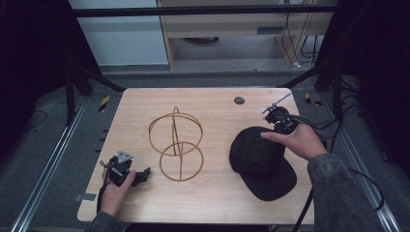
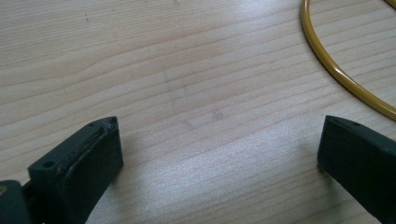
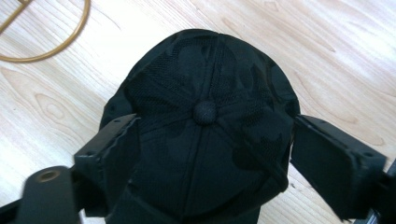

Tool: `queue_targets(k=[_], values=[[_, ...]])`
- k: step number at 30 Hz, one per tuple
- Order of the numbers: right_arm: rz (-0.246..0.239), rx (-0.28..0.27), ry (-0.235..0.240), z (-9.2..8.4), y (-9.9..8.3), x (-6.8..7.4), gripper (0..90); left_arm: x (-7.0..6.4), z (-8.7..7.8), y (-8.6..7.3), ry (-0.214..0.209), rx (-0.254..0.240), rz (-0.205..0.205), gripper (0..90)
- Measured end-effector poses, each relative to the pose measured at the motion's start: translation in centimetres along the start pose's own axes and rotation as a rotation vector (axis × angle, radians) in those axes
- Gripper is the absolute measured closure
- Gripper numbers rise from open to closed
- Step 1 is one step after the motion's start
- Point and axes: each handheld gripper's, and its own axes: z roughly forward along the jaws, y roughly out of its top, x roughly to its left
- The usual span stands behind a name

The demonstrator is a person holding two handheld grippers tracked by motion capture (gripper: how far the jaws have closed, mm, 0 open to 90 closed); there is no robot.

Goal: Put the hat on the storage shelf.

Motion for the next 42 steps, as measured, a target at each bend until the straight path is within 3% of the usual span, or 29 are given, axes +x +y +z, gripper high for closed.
queue_targets(k=[13,17,29,32,34,42], values=[[0.000,0.077,0.008,3.1,2.3,0.6,6.9,-0.3,0.1,0.1,-0.013,-0.001,0.012,0.0],[0.010,0.106,-0.011,3.7,2.2,0.1,7.2,-0.3,0.1,0.1,-0.018,0.002,0.019,0.0],[0.078,0.131,0.011,4.6,1.3,-0.5,4.2,-0.6,0.1,0.1,-0.028,0.001,0.029,0.0],[0.089,0.134,0.006,5.0,1.1,-0.4,7.0,-0.6,0.1,0.1,-0.031,0.001,0.031,0.0],[0.091,0.139,0.006,5.1,1.0,-0.3,13.7,-0.6,0.1,0.2,-0.032,0.001,0.032,0.0],[0.058,0.131,-0.013,5.5,1.1,0.1,31.8,-0.7,0.2,0.2,-0.037,-0.001,0.037,0.0]])
